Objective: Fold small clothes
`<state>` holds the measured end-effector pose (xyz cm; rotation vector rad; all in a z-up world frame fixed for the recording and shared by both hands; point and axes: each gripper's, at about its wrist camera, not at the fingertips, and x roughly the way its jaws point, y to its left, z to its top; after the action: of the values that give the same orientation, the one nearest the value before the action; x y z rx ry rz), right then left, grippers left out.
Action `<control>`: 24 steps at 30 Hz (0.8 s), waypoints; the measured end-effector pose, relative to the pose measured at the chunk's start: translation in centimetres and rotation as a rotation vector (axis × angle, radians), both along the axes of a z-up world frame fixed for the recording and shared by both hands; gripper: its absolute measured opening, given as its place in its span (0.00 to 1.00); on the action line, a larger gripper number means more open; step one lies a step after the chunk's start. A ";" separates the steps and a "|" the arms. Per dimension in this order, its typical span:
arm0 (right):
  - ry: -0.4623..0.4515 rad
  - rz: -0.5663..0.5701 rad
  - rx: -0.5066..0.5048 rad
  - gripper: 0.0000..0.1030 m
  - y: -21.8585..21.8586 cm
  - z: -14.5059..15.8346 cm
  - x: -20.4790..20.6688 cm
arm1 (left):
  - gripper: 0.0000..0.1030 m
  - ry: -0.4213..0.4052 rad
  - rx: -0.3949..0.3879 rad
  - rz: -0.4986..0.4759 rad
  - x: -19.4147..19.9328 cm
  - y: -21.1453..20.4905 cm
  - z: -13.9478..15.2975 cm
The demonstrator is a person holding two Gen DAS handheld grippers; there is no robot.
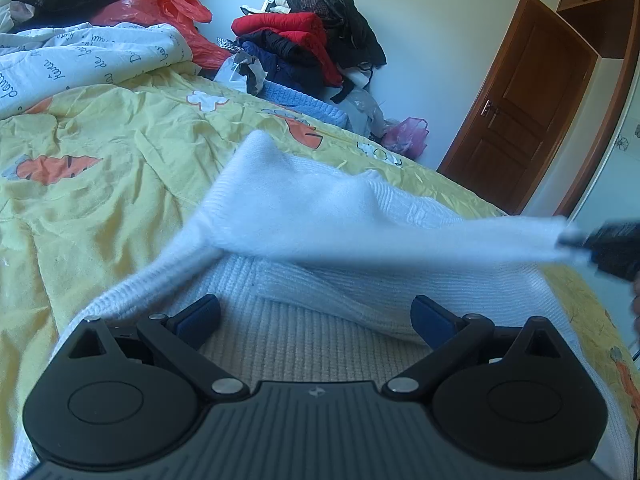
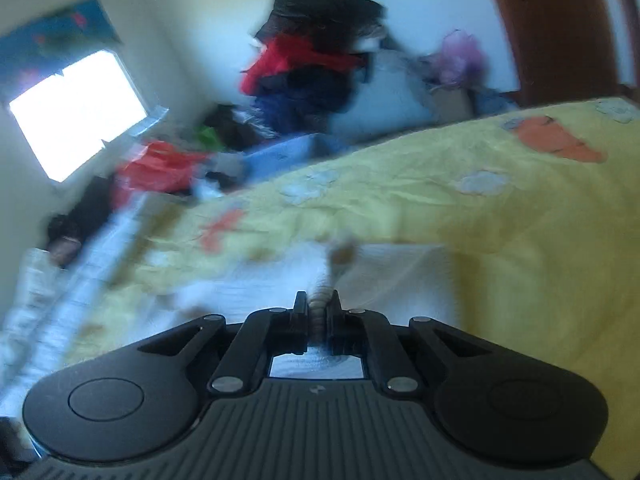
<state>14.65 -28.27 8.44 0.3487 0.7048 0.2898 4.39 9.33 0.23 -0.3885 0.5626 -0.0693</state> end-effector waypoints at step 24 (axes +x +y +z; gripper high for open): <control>0.108 -0.062 0.063 0.16 -1.8 -6.0 -0.8 | 0.57 0.262 0.151 -0.022 17.9 4.7 2.4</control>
<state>13.85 -30.03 2.43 0.4483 0.7905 0.2366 22.33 14.03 2.66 -0.2448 0.8255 0.0041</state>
